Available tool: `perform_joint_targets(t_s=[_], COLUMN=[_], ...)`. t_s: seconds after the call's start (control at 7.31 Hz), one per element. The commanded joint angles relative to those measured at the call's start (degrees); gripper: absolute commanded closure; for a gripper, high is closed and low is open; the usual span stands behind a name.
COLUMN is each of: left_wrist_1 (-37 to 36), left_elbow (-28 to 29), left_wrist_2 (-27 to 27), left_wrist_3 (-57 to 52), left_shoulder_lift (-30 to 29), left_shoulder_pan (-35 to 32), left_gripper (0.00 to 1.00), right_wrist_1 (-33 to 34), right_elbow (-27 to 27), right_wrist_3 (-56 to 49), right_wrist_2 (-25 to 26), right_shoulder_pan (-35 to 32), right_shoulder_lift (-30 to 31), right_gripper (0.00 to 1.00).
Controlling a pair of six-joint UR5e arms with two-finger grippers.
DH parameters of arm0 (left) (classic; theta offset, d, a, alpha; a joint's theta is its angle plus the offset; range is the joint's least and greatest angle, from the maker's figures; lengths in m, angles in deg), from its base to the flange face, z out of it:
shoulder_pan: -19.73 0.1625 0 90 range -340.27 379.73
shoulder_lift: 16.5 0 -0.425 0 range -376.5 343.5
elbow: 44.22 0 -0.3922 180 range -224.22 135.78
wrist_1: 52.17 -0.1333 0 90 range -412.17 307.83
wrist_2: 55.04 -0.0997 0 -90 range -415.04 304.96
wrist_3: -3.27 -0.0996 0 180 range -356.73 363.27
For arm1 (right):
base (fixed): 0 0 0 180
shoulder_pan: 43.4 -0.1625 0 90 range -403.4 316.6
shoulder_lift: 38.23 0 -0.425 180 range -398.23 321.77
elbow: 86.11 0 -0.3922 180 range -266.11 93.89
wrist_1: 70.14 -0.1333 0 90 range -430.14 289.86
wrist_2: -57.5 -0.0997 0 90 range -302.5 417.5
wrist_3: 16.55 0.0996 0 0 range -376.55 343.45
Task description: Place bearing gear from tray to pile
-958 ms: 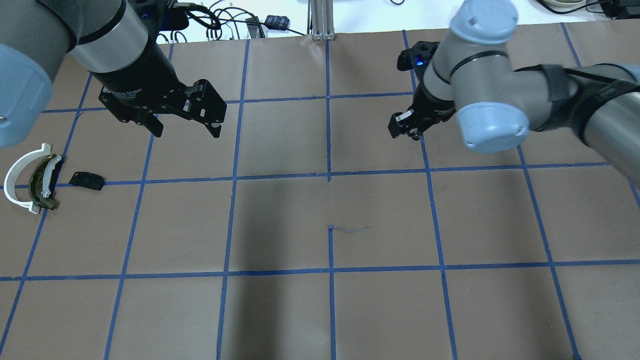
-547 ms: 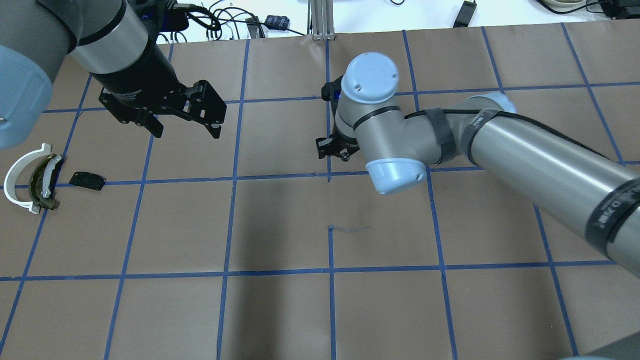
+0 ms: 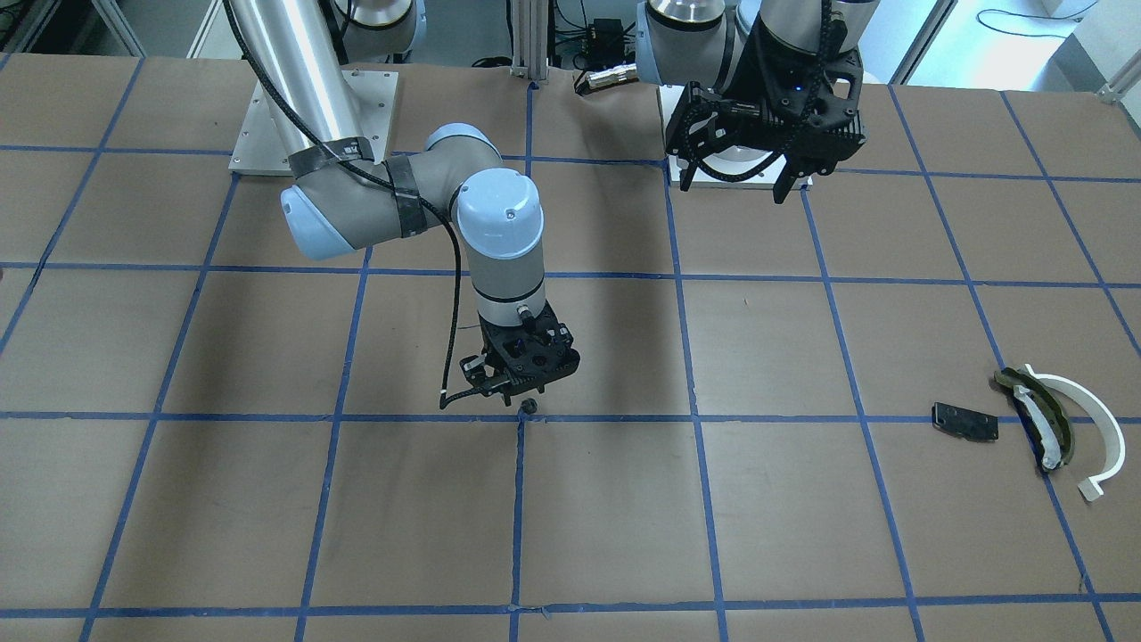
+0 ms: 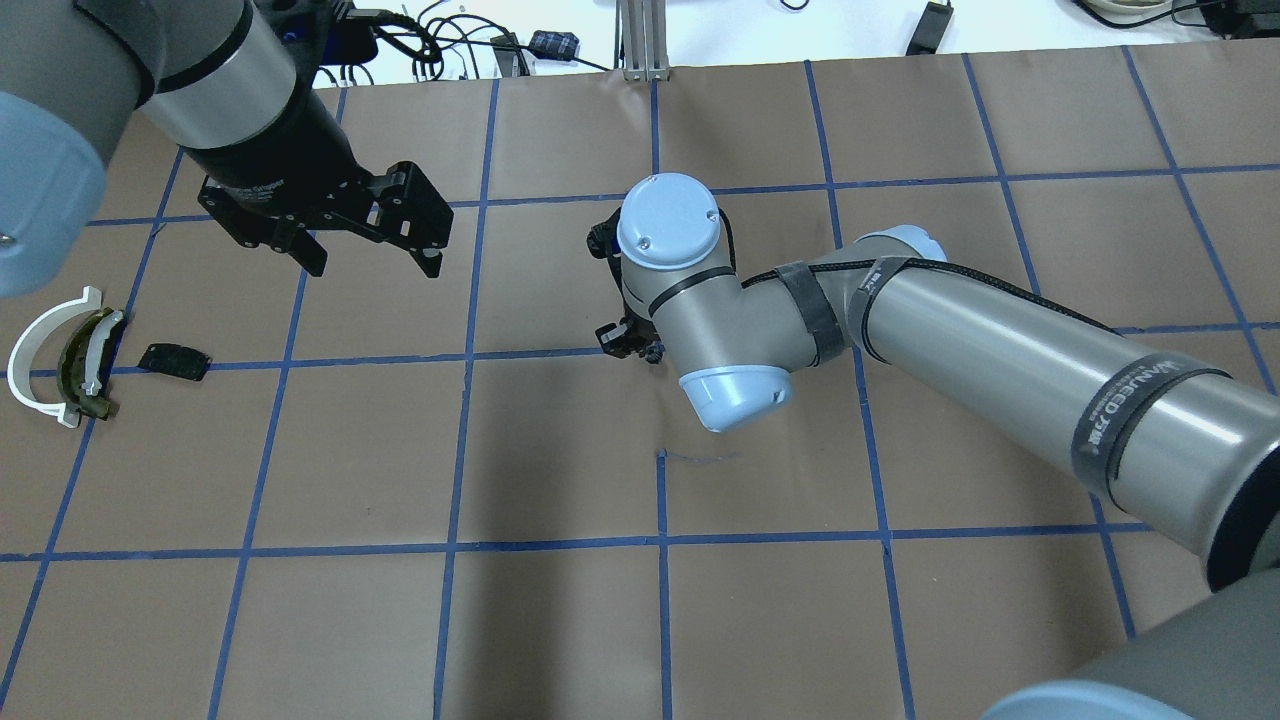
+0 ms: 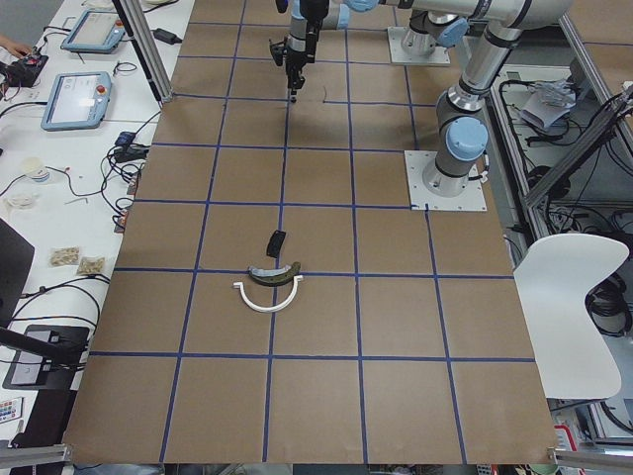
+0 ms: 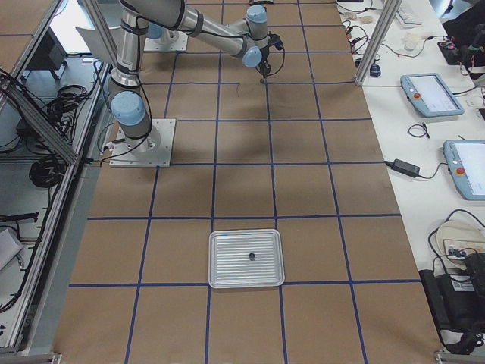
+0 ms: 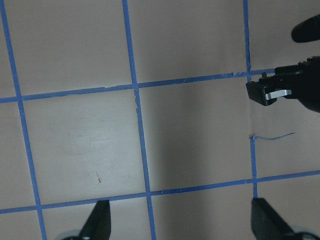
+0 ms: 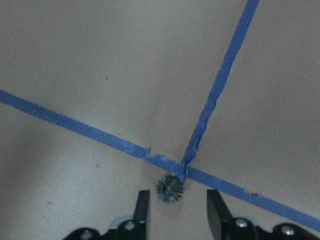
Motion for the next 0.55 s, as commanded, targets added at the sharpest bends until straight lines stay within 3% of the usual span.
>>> perform_joint_targets(t_s=[0.0, 0.41], left_wrist_1=[0.6, -0.7], left_elbow=[-0.2, -0.6], left_wrist_2=[-0.3, 0.5], left_wrist_3=[0.2, 1.0], left_shoulder_lift=[-0.8, -2.7], left_shoulder_pan=[0.0, 0.1], left_gripper=[0.00, 0.00], right_wrist_1=[-0.5, -8.0], right_elbow=[-0.3, -0.1], right_wrist_3=[-3.2, -18.6], right_wrist_2=[0.1, -0.7], right_shoulder_pan=[3.0, 20.2], right_shoulder_lift=[0.4, 7.9], right_gripper=[0.00, 0.00])
